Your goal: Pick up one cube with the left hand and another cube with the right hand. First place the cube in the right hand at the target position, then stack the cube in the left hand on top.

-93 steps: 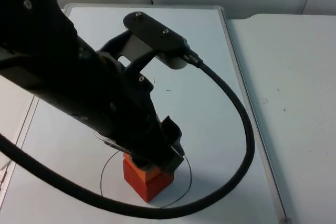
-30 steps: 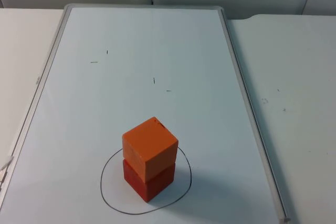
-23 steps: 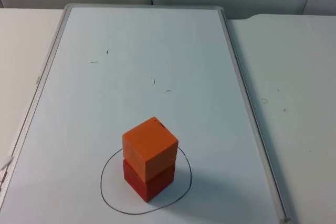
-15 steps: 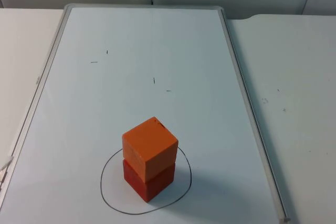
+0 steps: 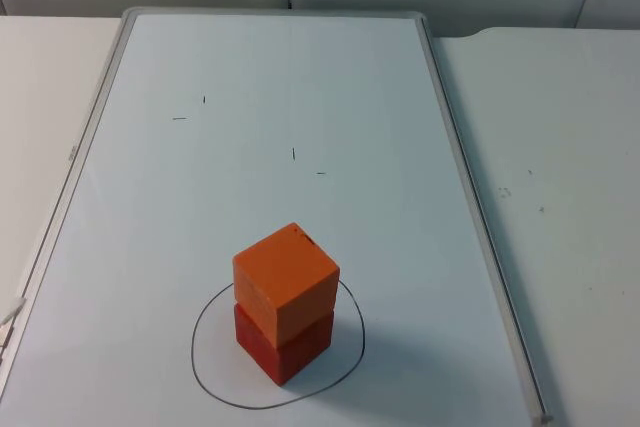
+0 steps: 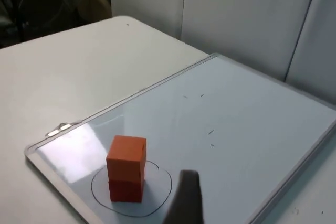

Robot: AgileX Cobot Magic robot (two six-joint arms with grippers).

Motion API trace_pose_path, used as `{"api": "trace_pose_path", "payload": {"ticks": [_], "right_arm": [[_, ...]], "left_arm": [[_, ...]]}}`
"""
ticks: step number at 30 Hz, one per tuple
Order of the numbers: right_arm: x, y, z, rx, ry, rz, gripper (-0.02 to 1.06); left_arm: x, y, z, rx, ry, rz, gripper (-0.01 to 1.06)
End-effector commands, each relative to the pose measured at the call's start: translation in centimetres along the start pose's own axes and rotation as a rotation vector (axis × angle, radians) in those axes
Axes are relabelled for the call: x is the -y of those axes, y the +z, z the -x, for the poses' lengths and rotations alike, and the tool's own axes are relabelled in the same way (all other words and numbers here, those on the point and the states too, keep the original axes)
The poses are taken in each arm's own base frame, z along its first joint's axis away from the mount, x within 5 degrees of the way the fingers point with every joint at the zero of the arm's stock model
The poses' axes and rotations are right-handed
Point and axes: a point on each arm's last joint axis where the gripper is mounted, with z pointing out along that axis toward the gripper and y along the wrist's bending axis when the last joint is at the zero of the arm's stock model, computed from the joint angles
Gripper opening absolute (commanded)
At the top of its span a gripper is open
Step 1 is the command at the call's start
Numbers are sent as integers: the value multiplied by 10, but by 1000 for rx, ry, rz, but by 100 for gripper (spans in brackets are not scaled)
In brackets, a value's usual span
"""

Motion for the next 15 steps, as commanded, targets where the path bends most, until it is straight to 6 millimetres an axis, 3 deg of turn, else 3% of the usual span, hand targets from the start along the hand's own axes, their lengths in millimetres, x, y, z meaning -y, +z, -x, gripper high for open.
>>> {"api": "trace_pose_path", "payload": {"ticks": [1,5,15], "right_arm": [[3,-10,-7,12,35,-15,70],[6,-23,-15,43,58,-26,70],[2,-14,-34,-96,61,-11,70]], "left_arm": [[0,1,-1,11,2,-12,101],[0,1,-1,11,2,-12,105],[1,1,-1,11,1,-14,105]]}}
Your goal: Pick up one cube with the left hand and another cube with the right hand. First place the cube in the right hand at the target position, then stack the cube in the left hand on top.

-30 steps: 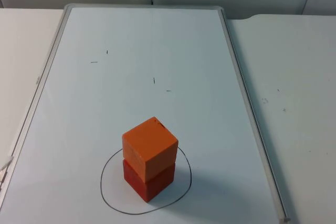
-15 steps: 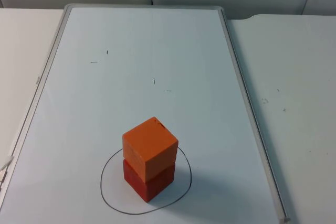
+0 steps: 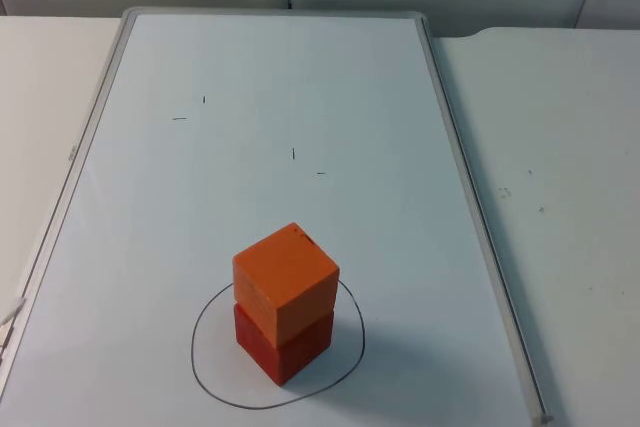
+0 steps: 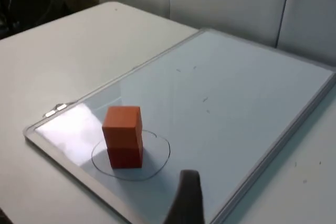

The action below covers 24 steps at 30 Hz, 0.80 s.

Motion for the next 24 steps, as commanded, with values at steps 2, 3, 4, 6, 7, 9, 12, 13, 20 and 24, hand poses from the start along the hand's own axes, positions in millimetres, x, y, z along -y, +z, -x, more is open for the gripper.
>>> {"api": "trace_pose_path", "payload": {"ticks": [2,3,4,6,7,9,12,13,20,24], "right_arm": [[-2,4,-5,-25,-13,12,70],[-2,3,-6,-33,-14,9,70],[-1,3,-6,-33,-17,6,70],[-1,3,-7,-42,-17,4,70],[-1,3,-7,-46,-17,3,70],[-1,3,-8,-57,-17,2,70],[-1,3,-9,-74,-17,-1,70],[-1,3,-10,-80,-17,-2,70],[0,3,-16,-144,-5,-11,70],[-1,7,-21,-170,22,-14,70]], "left_arm": [[1,1,-1,9,1,-14,105],[1,1,-1,9,0,-17,105],[2,1,-1,9,12,-25,105],[2,1,-1,11,18,-29,105],[2,1,-1,11,18,-29,105],[2,1,-1,11,39,-26,105],[0,1,0,15,67,-8,105],[0,1,0,15,57,-5,105],[1,1,-1,11,-1,-17,105],[2,1,-1,10,-25,-25,105]]}}
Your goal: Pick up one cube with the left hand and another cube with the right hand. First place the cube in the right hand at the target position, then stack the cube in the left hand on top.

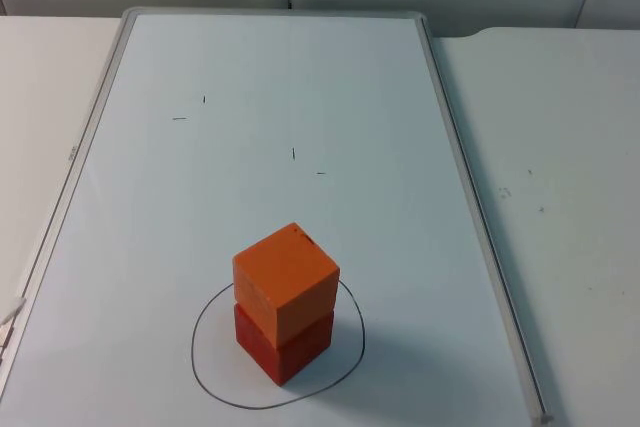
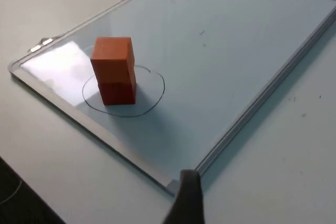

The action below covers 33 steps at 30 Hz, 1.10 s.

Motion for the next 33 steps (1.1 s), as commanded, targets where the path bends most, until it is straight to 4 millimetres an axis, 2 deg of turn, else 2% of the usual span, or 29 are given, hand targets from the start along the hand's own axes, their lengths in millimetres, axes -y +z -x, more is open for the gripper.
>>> {"api": "trace_pose_path", "payload": {"ticks": [1,15,33], "right_arm": [[-1,1,-1,1,11,6,70],[-12,4,-2,11,-62,120,70],[-13,8,-3,23,-61,119,72]], "left_arm": [[1,1,-1,6,-20,-19,105],[1,1,-1,6,-20,-19,105],[1,1,-1,6,-20,-19,105]]}}
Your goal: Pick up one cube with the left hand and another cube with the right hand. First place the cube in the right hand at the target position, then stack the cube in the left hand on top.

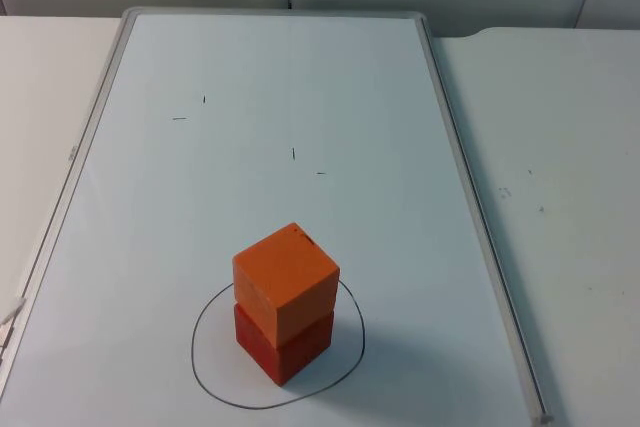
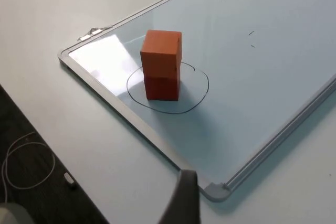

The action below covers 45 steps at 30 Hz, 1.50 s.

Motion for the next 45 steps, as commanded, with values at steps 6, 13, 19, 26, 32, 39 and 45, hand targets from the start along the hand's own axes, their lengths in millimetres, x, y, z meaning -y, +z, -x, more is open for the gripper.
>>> {"api": "trace_pose_path", "payload": {"ticks": [6,13,19,26,32,39,45], "right_arm": [[0,1,0,12,-6,2,88],[-5,1,0,11,-46,49,88],[-4,1,0,11,-49,46,88],[-4,1,0,13,-49,46,88],[-4,1,0,13,-49,46,88],[-5,0,0,10,-26,2,88],[-7,-1,-1,-7,107,-250,88]], "left_arm": [[1,1,-1,6,-7,-16,105],[1,1,-1,6,-7,-16,105],[1,1,-1,6,-7,-16,105],[1,1,-1,6,-7,-16,105],[1,1,-1,6,-7,-16,105],[1,1,-1,6,-7,-16,105],[1,1,-1,6,-13,-3,105]]}}
